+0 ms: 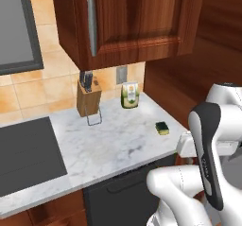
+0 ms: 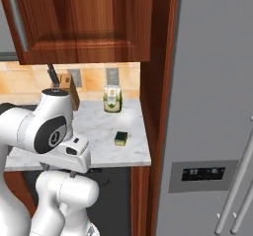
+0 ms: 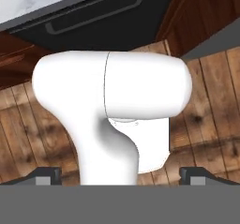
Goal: Place the sponge inside the microwave to prepare for sanitizing.
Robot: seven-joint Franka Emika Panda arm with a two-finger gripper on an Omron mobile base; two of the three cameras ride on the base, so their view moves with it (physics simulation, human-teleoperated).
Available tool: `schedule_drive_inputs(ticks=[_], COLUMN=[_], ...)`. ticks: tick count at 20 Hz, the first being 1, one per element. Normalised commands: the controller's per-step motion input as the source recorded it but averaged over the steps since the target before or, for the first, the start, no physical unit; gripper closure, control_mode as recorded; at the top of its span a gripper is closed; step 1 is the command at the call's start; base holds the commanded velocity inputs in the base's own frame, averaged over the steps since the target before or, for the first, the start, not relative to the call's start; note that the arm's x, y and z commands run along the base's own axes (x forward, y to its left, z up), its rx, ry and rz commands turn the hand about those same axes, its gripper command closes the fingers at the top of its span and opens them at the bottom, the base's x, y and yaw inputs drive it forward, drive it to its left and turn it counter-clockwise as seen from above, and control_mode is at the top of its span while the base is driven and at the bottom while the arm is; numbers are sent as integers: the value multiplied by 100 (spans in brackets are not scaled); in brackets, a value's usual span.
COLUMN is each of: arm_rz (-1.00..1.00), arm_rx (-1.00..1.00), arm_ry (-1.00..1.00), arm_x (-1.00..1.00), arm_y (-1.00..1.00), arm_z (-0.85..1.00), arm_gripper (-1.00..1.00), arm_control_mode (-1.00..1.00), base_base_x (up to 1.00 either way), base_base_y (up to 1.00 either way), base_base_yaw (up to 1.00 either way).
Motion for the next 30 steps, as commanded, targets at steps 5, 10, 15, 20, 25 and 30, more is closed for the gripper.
schedule_drive_inputs(ticks=[5, 10, 15, 20, 25, 30], arm_rz=[0, 0, 0, 0, 0, -2], arm_rx=[0, 0, 0, 0, 0, -3], arm_ry=[0, 0, 0, 0, -3, -38], arm_x=[0, 0, 0, 0, 17, 24], arm_y=[0, 0, 0, 0, 0, -16], arm_z=[0, 0, 0, 0, 0, 13], arm_gripper=[-100, -100, -100, -100, -100, -100], arm_control_mode=[100, 100, 100, 100, -100, -100], base_base_x=[56, 21, 8, 25, 9, 0], base_base_y=[33, 2, 0, 0, 0, 0], base_base_yaw=[-1, 0, 0, 0, 0, 0])
